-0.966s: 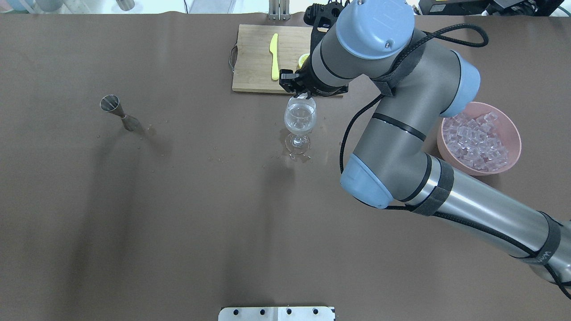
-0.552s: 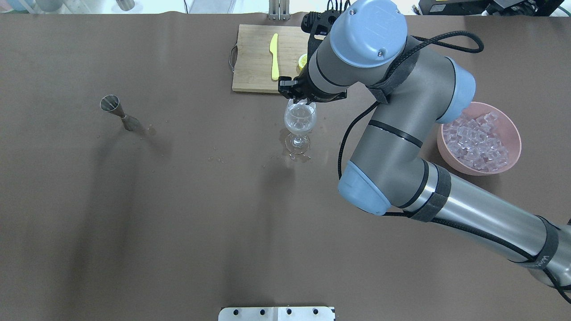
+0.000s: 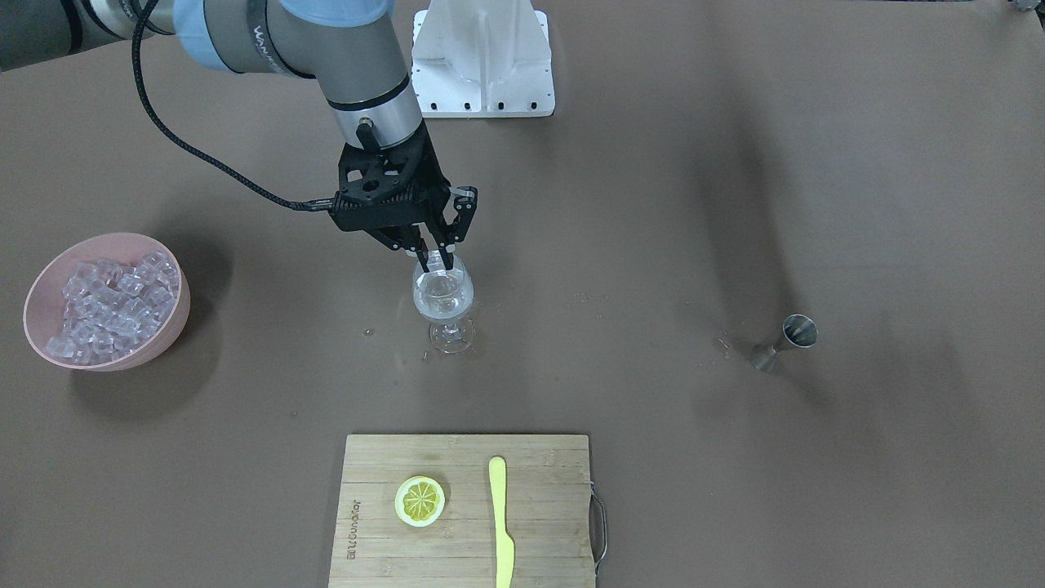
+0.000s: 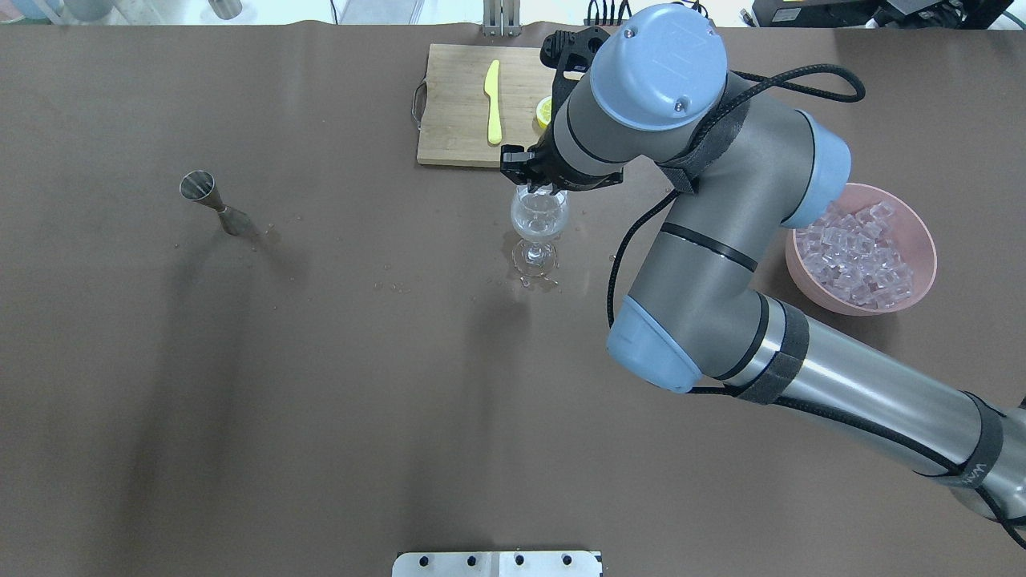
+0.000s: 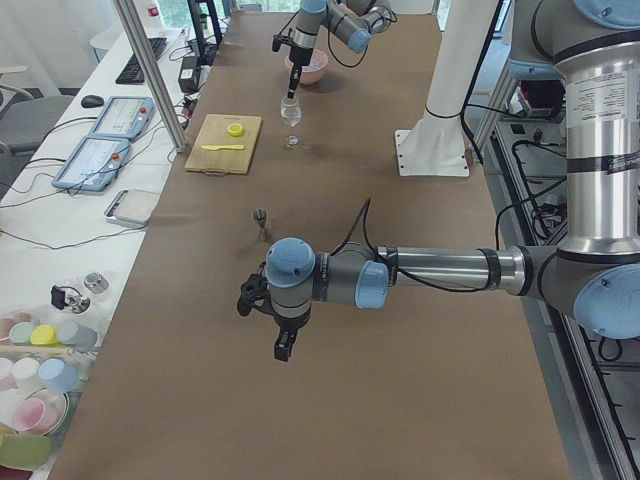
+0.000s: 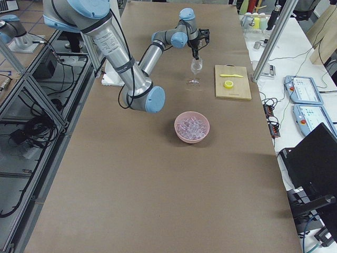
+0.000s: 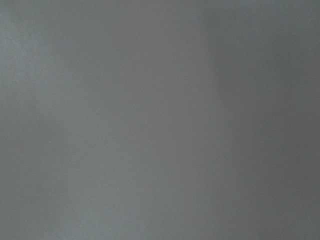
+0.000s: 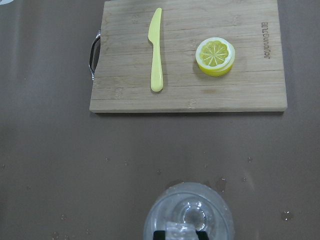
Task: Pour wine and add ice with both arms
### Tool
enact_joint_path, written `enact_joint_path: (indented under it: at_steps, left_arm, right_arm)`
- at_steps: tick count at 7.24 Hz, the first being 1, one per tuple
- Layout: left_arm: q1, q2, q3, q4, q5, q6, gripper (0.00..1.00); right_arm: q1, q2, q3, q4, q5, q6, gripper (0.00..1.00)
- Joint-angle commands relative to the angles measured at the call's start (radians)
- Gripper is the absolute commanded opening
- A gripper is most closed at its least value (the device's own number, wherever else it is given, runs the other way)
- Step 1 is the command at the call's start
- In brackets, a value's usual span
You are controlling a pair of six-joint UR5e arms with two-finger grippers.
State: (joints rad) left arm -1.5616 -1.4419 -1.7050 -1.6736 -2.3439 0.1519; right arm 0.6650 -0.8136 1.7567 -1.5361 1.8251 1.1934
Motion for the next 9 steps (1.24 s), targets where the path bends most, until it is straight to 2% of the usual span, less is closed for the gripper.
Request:
enact_joint_path:
  at_steps: [1,2,3,4,6,7,8,9]
  left_arm:
    - [0.0,0.0,-0.001,0.0,0.0,0.0,0.98]
    - [0.0,0.0,-0.001,0.0,0.0,0.0,0.98]
    - [0.0,0.0,-0.001,0.0,0.0,0.0,0.98]
    - [0.0,0.0,-0.001,0.0,0.0,0.0,0.98]
    - [0.0,0.0,-0.001,0.0,0.0,0.0,0.98]
    - [0.0,0.0,-0.001,0.0,0.0,0.0,0.98]
    - [0.0,0.0,0.002,0.0,0.0,-0.002,0.98]
    - [0.0,0.0,0.002,0.0,0.0,-0.002,0.98]
  right_arm:
    - [-0.001,0.001,0.0,0.001,-0.001,0.0,0.14]
    - [-0.001,0.001,-0.002,0.001,-0.003,0.0,0.35]
    - [-0.001,0.002,-0.002,0.002,-0.004,0.0,0.46]
    - [-0.001,0.004,-0.002,0.004,-0.006,-0.002,0.55]
    - [-0.001,0.004,-0.003,0.005,-0.013,-0.002,0.64]
    - [-0.001,0.005,-0.003,0.007,-0.014,-0.002,0.75]
    - [-0.001,0.004,0.003,0.008,-0.023,-0.003,1.0]
    - [0.002,0.004,0.007,0.008,-0.021,-0.008,1.0]
